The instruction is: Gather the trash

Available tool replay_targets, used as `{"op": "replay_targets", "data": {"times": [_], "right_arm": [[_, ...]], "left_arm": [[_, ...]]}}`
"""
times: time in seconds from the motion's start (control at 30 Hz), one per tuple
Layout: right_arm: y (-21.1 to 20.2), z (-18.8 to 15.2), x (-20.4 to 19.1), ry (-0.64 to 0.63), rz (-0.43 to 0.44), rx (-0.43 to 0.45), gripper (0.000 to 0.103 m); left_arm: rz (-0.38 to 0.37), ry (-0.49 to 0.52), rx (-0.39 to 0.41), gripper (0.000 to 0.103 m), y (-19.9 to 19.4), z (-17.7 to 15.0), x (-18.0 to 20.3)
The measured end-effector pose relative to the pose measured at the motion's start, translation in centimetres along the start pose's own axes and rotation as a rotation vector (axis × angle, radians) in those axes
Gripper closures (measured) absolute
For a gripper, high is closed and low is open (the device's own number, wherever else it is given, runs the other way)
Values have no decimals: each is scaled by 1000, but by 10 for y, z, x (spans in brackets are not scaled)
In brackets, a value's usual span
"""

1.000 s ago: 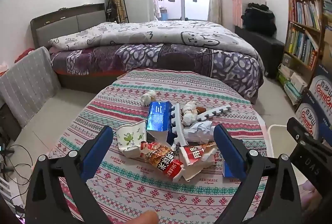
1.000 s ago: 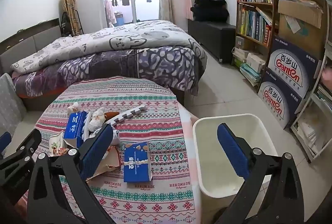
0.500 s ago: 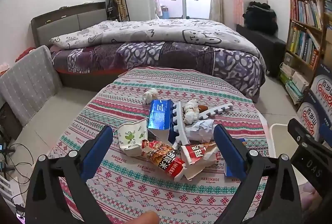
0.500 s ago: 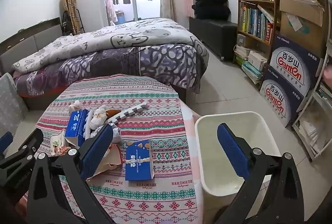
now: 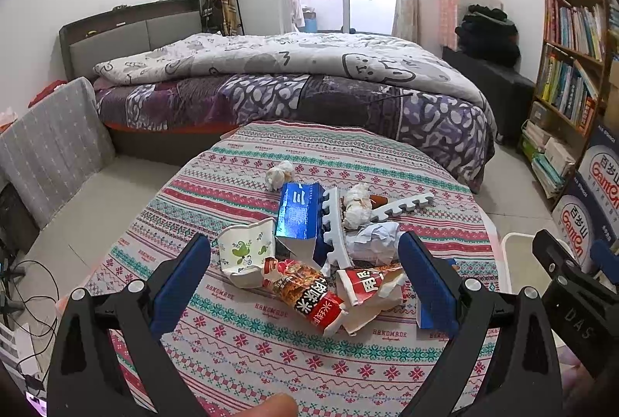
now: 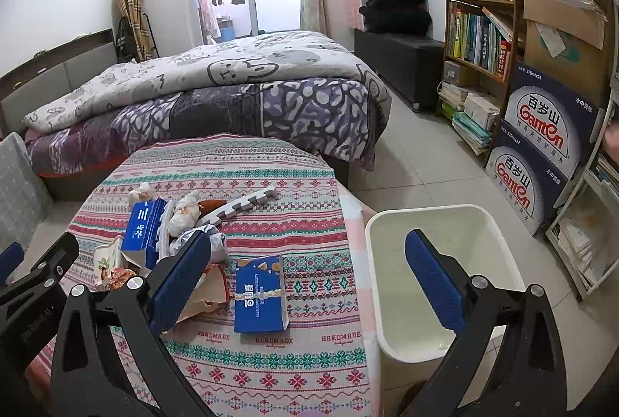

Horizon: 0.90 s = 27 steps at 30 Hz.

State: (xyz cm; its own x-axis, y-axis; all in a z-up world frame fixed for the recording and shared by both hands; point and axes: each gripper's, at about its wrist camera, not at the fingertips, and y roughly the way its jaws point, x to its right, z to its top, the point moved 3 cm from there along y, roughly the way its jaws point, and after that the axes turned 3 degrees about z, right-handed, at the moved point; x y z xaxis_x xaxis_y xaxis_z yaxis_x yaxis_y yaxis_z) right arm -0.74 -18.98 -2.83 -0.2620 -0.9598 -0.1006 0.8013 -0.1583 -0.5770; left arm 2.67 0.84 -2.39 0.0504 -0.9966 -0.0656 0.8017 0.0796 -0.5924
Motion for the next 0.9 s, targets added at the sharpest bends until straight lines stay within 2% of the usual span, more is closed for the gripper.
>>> {"op": "replay_targets", "data": {"times": [0.9], "right_arm": [[2, -1, 0, 1, 1, -4, 7]], "left_arm": [[-1, 1, -2, 8, 0, 1, 0]]}}
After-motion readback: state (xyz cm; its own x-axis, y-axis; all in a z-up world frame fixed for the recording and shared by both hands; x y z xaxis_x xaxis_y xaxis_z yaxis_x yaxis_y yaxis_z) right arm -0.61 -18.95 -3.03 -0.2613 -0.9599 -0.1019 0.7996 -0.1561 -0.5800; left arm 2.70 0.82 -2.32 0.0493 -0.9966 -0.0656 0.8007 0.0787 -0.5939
